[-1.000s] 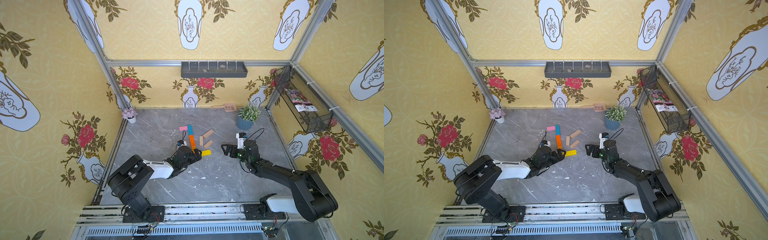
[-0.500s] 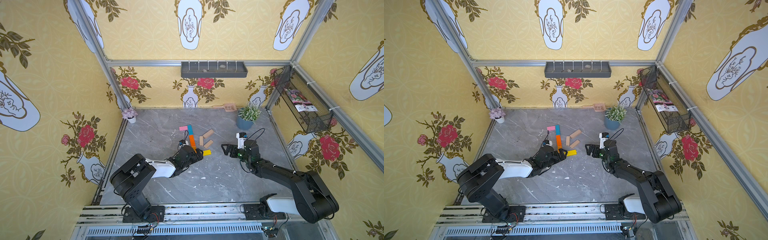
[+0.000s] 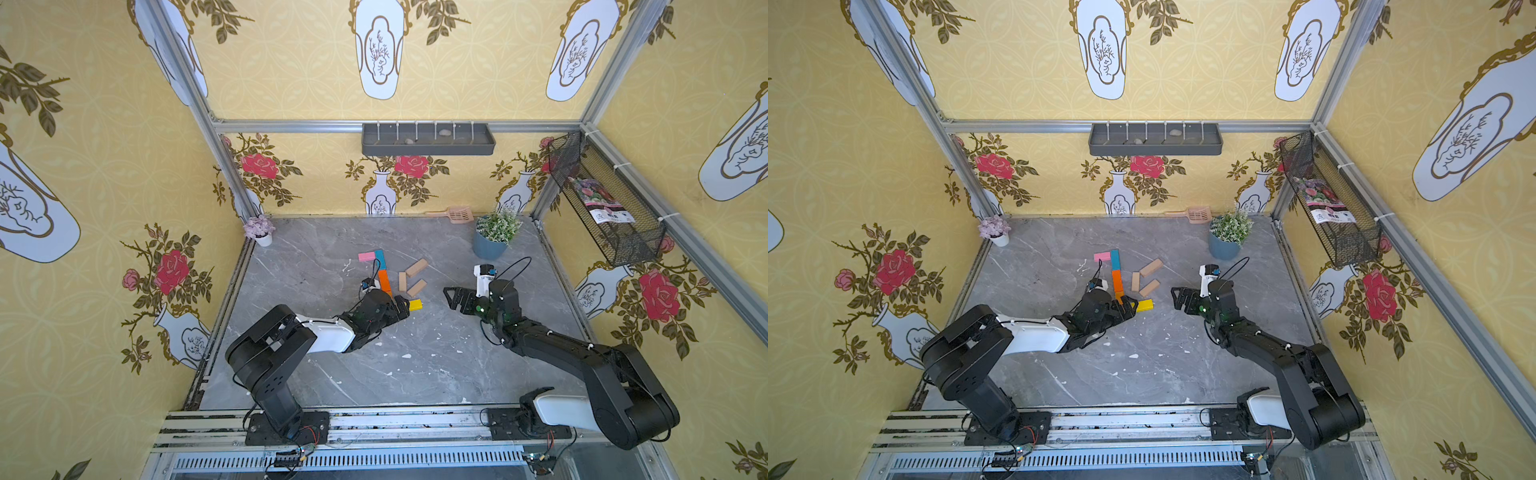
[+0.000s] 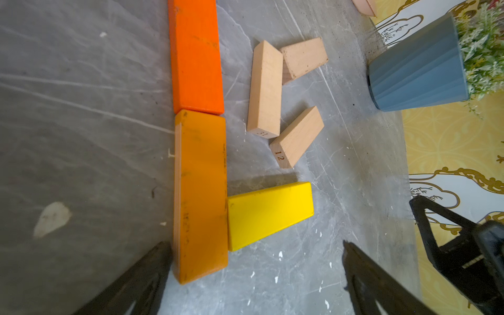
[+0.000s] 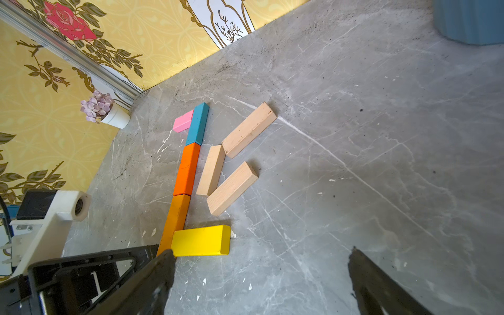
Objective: Assemble a giraffe with building blocks
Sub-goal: Assemble the building block at the center of the board.
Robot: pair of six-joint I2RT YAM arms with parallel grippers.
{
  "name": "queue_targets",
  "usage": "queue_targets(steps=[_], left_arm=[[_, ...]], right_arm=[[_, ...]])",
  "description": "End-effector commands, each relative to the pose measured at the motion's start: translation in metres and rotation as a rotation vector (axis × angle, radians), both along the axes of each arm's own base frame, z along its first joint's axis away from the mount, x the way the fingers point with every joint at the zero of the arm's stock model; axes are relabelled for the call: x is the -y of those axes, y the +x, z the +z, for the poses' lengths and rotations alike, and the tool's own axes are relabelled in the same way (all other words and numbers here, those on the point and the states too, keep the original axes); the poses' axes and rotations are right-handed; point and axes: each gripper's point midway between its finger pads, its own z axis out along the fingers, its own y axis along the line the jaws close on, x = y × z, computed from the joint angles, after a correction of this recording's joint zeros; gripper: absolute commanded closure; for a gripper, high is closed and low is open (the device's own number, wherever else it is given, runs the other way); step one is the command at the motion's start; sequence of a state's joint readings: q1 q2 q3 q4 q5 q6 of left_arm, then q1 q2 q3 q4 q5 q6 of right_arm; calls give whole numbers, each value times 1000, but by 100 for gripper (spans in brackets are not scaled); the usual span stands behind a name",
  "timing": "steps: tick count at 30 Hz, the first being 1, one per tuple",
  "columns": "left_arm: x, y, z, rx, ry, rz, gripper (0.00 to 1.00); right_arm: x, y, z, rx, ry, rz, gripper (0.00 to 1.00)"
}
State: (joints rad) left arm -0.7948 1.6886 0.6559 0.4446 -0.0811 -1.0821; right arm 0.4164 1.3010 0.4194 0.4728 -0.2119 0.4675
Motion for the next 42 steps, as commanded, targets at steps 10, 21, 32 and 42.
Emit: queue_targets(steps=[10,21,32,42], left_arm=[[4,0,-2,-3,4,-2,1],[7,1,-2,-4,2,-8,1],[3,3,6,17,15,0,1],[-49,9,97,200,283,58,1]], right_arm=[[2,3,7,29,7,-10,2],[1,3,7,29,10,-8,2],[5,3,6,30,0,-19,2],[32,19,-22,-48,-202,-158,1]])
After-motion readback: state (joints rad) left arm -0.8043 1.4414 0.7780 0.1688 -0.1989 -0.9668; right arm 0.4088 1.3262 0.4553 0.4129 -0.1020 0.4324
